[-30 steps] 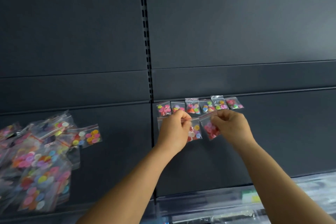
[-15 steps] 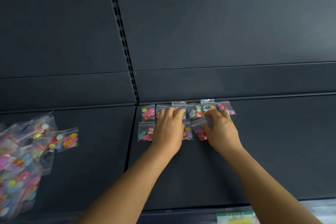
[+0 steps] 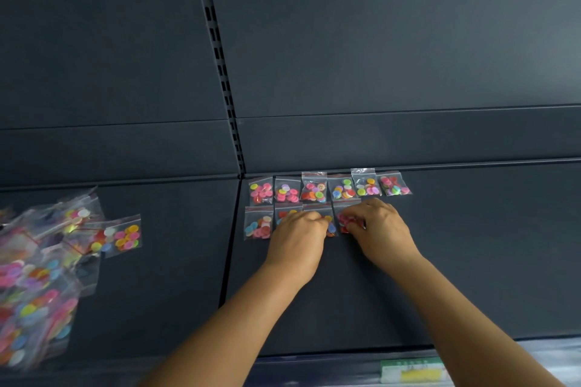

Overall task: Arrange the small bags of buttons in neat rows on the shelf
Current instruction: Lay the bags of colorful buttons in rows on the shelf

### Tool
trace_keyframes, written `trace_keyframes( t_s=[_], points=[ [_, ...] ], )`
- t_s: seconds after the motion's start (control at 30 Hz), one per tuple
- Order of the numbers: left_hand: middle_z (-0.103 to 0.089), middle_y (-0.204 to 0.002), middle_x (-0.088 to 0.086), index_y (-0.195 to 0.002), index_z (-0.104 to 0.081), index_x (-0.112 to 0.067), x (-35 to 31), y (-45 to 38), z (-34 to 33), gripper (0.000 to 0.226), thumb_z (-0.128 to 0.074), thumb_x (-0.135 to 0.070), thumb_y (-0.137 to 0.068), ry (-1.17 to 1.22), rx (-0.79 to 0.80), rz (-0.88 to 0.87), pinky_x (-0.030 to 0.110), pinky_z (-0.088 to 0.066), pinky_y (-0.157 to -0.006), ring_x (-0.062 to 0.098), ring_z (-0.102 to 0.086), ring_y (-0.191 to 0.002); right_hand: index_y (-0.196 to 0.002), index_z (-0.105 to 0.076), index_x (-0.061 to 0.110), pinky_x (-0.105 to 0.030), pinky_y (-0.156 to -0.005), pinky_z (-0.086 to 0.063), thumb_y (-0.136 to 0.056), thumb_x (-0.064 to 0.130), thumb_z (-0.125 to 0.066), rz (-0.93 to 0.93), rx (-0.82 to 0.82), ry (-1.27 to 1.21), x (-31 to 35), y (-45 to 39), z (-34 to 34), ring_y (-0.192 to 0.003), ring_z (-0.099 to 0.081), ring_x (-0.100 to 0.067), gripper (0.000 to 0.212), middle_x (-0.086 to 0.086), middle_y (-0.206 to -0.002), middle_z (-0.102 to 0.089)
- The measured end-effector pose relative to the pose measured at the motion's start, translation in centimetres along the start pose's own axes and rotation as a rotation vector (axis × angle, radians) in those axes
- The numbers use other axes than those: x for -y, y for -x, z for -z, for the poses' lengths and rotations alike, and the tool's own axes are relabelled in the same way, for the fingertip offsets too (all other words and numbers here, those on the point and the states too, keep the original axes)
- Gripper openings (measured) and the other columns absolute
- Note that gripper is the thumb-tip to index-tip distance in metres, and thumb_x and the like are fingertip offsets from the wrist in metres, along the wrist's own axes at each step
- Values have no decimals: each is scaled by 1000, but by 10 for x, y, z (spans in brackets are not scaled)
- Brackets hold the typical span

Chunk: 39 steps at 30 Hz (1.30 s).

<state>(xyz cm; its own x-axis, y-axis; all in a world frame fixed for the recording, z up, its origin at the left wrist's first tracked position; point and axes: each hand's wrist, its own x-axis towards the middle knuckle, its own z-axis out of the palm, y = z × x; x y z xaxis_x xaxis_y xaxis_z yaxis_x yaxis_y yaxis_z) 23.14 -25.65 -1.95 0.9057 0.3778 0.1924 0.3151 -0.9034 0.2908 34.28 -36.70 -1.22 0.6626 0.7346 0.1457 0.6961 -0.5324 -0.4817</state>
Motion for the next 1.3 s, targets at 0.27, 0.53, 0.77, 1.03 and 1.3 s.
trace_keyframes(
  t_s=[0.27,0.53,0.77,1.03,1.3],
  points=[
    [-60,-121,0,-122,-61,-16,-2,-2,1,33,-54,-6,-92,-13,18,33,32,-42,-94,24,-50,-114,-101,-70,24,-29,-78,-44,-91,19,-56,-1,14,25,2,-2,1,-100,-50,-23,18,-1,-103,-59],
    [-54,-129,3,-131,-50,-11,-4,9,14,38,-51,-17,-94,-157,-40,60,33,-35,-103,22,-45,-121,-125,-57,21,-29,-90,-38,-89,23,-56,93,27,111,17,3,7,-118,-43,-25,35,0,-128,-53],
    [-42,-143,1,-142,-37,-16,29,58,53,51,-47,-37,-96,-223,-154,210,31,-23,-111,19,-32,-134,-140,-39,19,-31,-111,-24,-90,32,-57,341,83,110,76,7,-2,-133,-33,-21,55,1,-143,-42],
    [-36,-148,0,-146,-29,-19,98,129,91,55,-43,-40,-97,-258,-147,383,30,-18,-113,18,-27,-137,-144,-31,22,-28,-115,-21,-91,36,-54,500,195,94,164,17,-48,-138,-25,-14,59,5,-149,-32],
    [-37,-147,0,-145,-29,-19,176,179,115,56,-45,-39,-96,-239,-125,475,31,-23,-111,18,-30,-135,-143,-34,23,-31,-113,-23,-93,33,-52,497,284,59,242,23,-105,-137,-28,-14,54,7,-147,-35]
  ],
)
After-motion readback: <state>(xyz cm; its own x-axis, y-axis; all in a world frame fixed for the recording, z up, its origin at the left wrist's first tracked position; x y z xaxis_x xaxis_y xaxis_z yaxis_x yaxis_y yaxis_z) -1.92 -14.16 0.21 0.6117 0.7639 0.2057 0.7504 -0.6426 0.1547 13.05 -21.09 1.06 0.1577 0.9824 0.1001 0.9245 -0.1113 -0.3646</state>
